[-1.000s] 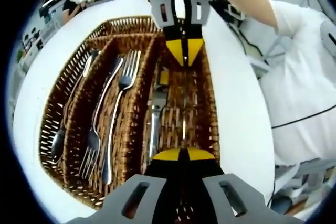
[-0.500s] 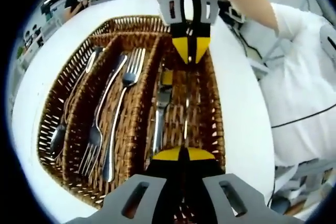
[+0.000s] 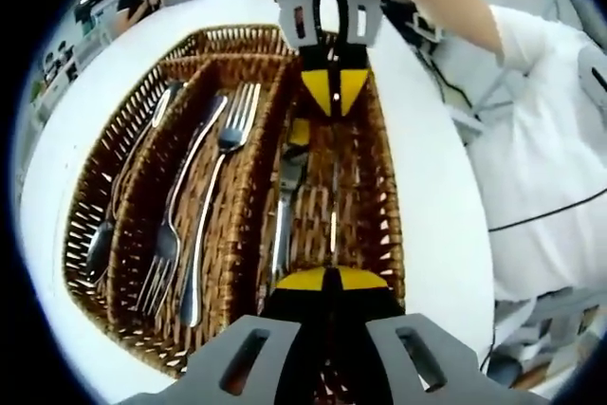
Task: Arrange the knives, forks, and spoons in their matching storage slots by inserting each utensil handle-first until every utensil is classified and aligned in the correct compartment
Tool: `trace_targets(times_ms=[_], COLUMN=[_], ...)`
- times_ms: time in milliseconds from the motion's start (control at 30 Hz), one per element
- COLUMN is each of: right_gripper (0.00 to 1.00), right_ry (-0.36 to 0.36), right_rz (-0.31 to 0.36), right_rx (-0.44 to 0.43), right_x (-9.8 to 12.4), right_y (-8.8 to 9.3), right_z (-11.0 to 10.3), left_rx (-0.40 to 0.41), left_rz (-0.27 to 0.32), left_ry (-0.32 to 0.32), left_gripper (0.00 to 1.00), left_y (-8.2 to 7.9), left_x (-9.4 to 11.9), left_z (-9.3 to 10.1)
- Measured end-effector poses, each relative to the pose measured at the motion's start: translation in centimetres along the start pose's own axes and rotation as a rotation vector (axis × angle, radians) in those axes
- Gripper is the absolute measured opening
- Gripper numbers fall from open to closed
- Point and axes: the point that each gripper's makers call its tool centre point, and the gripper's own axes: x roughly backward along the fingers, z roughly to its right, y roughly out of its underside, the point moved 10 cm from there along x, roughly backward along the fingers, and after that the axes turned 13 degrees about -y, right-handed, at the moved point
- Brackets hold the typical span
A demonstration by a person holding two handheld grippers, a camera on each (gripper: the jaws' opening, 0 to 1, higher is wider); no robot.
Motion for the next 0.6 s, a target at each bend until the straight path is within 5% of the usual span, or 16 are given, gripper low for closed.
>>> trace_targets(times_ms=[600], right_gripper=[0.04], right_ry=[-0.015], right_rz=[-0.002], right_rx=[-0.071], right_x=[-1.1], right_y=[0.4], right_z=[0.0], left_rx=[0.022], left_rz=[-0.009], left_ry=[0.007], left_gripper=[0.01], left_y=[0.2], left_x=[-0.4], left_z=[0.3])
